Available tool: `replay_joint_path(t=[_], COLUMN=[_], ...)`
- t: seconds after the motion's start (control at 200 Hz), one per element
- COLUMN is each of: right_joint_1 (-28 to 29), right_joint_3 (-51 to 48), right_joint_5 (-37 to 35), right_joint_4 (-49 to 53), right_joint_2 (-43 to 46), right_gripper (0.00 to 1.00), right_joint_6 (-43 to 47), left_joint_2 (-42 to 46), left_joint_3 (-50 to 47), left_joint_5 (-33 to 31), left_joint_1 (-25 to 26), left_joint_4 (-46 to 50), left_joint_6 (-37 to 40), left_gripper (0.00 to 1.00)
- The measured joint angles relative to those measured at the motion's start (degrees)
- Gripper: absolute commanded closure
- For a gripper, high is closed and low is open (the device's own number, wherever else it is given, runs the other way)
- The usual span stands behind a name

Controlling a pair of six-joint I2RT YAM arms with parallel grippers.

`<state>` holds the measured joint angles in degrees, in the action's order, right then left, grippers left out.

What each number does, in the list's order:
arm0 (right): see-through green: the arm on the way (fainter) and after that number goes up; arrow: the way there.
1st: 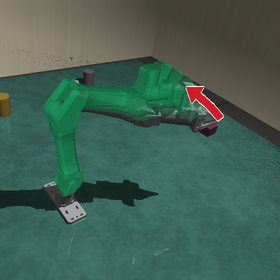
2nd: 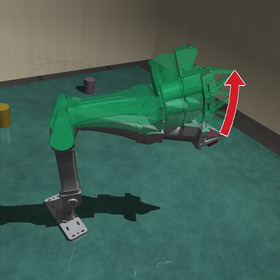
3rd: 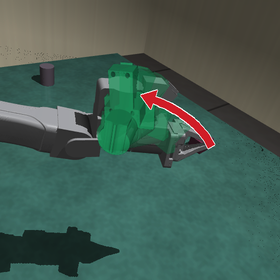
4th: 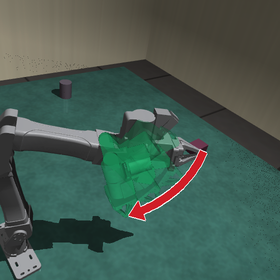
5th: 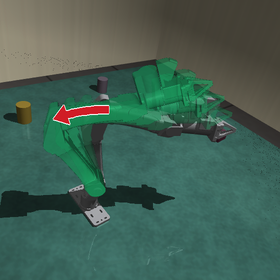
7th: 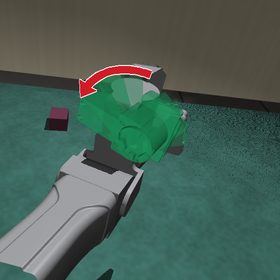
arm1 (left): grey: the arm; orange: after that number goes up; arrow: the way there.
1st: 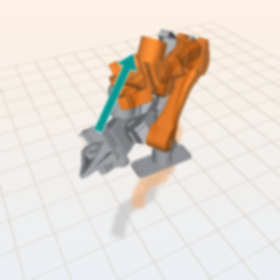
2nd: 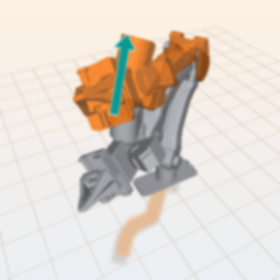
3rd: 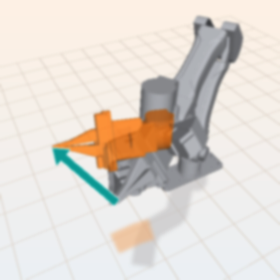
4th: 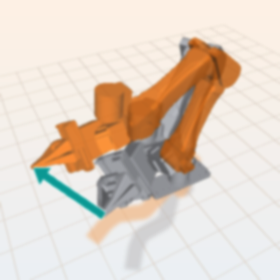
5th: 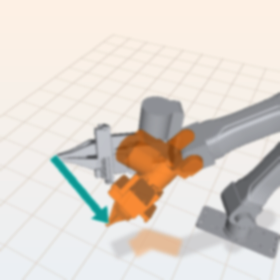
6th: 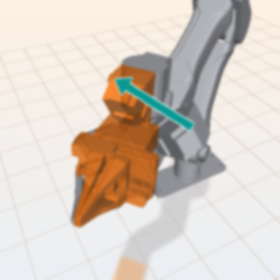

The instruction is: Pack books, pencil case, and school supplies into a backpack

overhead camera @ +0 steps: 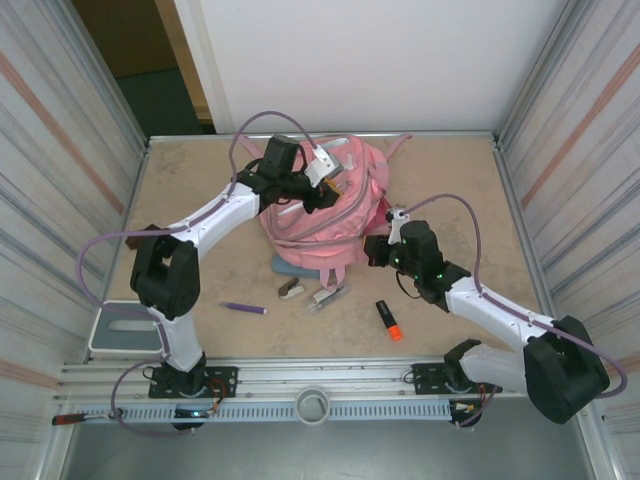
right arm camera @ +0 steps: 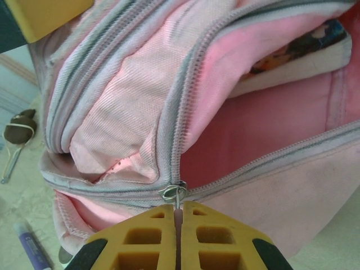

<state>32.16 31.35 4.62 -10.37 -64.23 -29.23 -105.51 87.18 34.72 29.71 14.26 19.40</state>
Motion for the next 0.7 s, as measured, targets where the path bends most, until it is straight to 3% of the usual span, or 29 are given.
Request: replay_joint_path(t=[0.341, 0.701], right_joint_1=[7.2, 8.5], right_joint_3=[6.3, 7.5], right_joint_5=[-10.8, -15.6], right_joint_4=[11.3, 15.9], right_joint_2=[1.5, 5.1], right_gripper=[1.00, 1.00], right_joint_6=[9.5, 13.7], left_joint_2=[-0.6, -2.0], left_joint_3=[1.9, 6.1], left_joint_5=[-1.0, -5.0], left_joint_1=[-0.1, 0.8], left_joint_4=[2.8, 6.7], left_joint_6=[1.6, 5.0], left_gripper=[1.00, 1.00])
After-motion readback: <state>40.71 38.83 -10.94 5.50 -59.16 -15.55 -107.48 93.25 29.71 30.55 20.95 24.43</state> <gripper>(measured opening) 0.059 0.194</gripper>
